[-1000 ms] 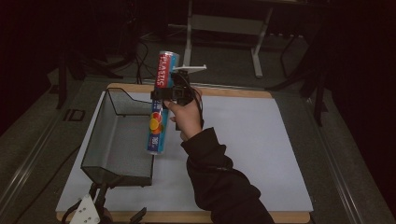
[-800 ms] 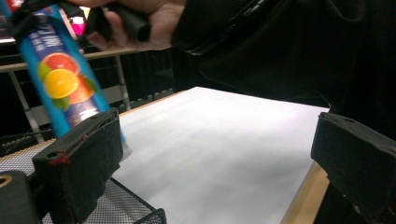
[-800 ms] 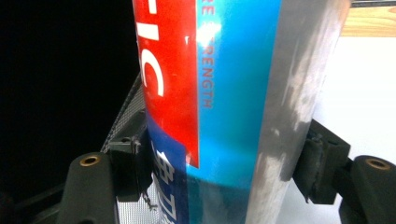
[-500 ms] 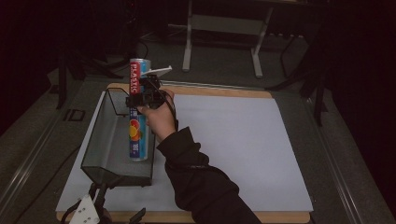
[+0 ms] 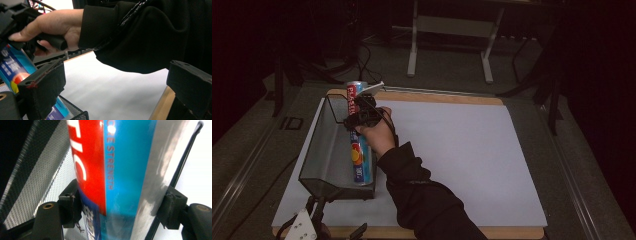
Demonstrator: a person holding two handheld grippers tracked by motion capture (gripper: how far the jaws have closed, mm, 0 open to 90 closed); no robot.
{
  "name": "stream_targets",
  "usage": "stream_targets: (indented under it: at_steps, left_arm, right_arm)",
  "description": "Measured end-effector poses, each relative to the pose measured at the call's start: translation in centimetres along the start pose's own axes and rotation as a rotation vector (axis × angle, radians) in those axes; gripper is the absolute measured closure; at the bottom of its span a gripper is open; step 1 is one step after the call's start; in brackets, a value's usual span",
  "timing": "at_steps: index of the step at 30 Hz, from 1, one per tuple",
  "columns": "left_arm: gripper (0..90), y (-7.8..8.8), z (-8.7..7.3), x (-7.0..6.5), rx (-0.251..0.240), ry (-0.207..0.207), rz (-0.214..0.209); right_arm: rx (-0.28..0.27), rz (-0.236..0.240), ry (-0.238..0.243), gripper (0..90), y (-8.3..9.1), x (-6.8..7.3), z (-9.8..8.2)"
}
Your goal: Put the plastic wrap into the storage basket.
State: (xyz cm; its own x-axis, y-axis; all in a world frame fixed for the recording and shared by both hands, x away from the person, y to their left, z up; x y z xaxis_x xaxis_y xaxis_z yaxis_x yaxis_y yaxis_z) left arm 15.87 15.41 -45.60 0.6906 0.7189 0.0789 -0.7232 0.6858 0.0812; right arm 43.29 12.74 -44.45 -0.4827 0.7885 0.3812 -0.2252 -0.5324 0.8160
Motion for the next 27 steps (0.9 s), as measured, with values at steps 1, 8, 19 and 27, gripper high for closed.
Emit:
stream_targets:
  at_steps: [1, 8, 19, 27]
  left_arm:
    - [2.8, 0.0, 0.0, 0.0, 0.002, 0.001, 0.0]
    - [2.8, 0.0, 0.0, 0.0, 0.001, -0.001, -0.003]
    - [2.8, 0.0, 0.0, 0.0, 0.002, 0.002, -0.005]
    - [2.8, 0.0, -0.1, 0.0, 0.004, 0.001, -0.008]
  right_arm:
    - [0.01, 0.003, -0.013, 31.8, -0.2, -0.1, -0.1]
    - [0.033, 0.014, -0.04, 31.7, -1.1, -0.4, -0.4]
    - [-0.072, -0.041, -0.079, 31.5, -3.0, -1.0, -0.5]
    - [-0.06, -0.079, -0.081, 31.4, -4.8, -1.5, -0.7]
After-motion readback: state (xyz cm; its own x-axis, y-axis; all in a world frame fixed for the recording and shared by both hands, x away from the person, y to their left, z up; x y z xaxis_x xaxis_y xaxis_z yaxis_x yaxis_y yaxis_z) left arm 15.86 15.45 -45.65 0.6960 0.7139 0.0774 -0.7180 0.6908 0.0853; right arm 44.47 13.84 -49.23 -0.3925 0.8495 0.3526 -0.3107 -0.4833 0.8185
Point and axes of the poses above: each handheld gripper's, and its own axes: y roughly backward along the jaws, z roughly out of its top, x roughly to its left, the point moved 6 cm from there along -y, roughly forward along the jaws, and after that the axes turned 3 degrees about z, right-handed, at the moved point
